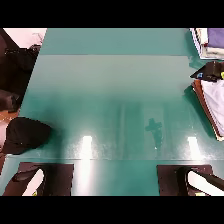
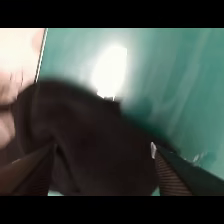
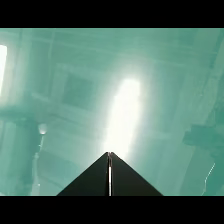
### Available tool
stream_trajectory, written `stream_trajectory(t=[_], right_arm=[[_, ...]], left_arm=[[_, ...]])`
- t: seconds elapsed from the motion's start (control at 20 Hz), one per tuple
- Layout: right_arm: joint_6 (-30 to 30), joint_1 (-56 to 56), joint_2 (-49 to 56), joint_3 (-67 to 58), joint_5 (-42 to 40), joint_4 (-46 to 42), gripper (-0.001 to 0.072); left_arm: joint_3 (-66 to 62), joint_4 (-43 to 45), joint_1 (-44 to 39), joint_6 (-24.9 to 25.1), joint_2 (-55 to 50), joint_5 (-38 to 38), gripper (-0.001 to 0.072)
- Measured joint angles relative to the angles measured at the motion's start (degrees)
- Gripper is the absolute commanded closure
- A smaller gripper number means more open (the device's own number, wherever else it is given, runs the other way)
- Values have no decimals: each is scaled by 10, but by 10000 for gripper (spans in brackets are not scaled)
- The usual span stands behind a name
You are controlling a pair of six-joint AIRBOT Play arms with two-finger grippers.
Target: Fold the shirts.
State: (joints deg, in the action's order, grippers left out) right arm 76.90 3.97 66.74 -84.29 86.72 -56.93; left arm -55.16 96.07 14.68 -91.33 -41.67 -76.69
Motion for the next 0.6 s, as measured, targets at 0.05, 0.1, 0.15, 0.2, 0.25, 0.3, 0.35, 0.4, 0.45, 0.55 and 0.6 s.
stream_trajectory(t=[0.05,0.1,0.15,0.2,0.25,0.3,0.35,0.4,0.45,0.55,0.6], right_arm=[[0,0,0,0,0,0,693],[0,0,0,0,0,0,694],[0,0,0,0,0,0,694],[0,0,0,0,0,0,694],[0,0,0,0,0,0,694],[0,0,0,0,0,0,694],[0,0,0,0,0,0,694],[0,0,0,0,0,0,694],[0,0,0,0,-1,0,693],[0,0,0,0,-1,0,693],[0,0,0,0,-1,0,694]], left_arm=[[30,8,7,-7,5,4,-13],[65,18,12,-17,8,10,-13],[101,27,16,-29,11,20,-13],[132,34,18,-41,13,33,-13],[163,41,20,-56,14,49,-13],[188,46,21,-71,15,65,-13],[210,49,22,-87,16,82,-12],[225,51,23,-99,17,96,-12],[237,54,24,-109,17,110,-12],[252,55,24,-122,17,126,292],[256,55,24,-124,17,131,565]])
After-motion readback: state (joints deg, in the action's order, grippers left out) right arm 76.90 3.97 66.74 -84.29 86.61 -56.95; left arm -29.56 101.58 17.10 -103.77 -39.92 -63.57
